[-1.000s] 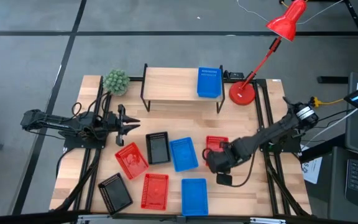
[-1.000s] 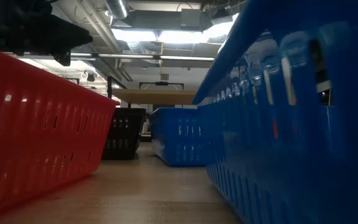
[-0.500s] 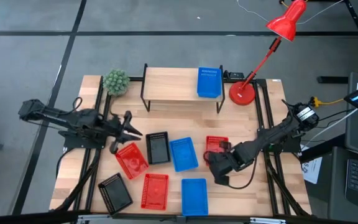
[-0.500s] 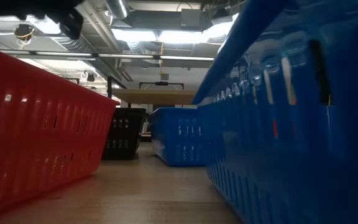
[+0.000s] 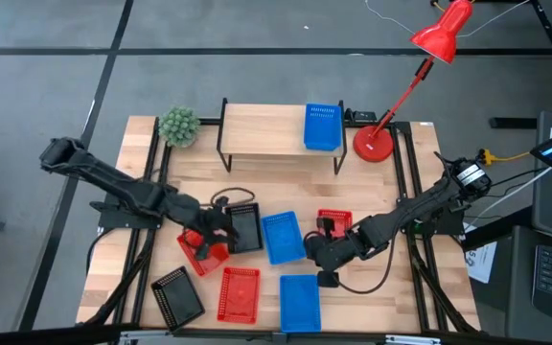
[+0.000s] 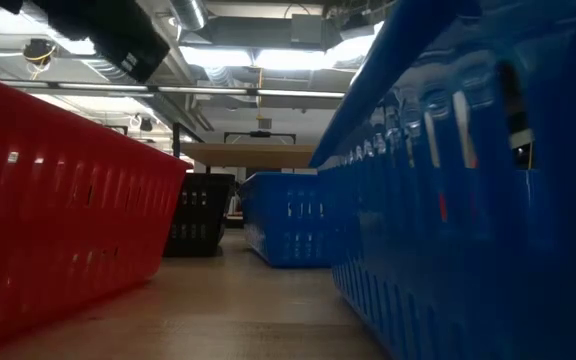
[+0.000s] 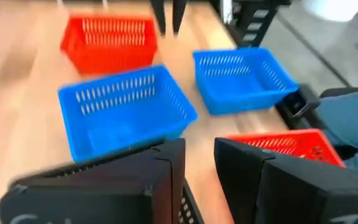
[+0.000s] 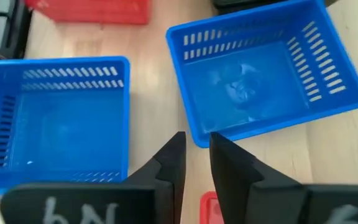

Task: Stack baskets on shelf by color
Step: Put the top black bin on the shelf

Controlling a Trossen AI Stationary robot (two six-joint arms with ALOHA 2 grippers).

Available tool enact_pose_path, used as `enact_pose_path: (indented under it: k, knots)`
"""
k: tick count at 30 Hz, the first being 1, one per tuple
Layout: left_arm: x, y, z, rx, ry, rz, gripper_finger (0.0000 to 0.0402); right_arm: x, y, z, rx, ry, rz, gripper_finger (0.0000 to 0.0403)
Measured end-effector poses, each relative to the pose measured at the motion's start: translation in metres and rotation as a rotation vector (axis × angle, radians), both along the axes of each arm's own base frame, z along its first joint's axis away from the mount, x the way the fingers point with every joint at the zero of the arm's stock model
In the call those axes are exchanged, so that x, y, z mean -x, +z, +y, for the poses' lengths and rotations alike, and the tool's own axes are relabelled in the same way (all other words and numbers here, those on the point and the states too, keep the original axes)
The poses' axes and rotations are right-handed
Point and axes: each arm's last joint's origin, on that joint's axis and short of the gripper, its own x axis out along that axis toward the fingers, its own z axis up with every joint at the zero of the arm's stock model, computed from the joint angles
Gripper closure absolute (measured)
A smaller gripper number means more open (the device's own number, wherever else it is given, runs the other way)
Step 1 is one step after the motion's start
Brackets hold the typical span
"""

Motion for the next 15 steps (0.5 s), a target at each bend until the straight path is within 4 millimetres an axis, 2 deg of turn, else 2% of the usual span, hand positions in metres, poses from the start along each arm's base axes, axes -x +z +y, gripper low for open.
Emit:
enact_pose_path:
  k: [6,15]
  knots:
    - [-0.012,-0.032,-0.016,0.04,0.062,0.166,0.0324,0.0,0.0,-0.001,-0.017,-0.061,-0.011,0.0331]
    - [-0.013,-0.055,-0.037,-0.005,0.145,0.226,0.0324,-0.001,0.001,-0.003,0.047,-0.122,-0.053,0.0331]
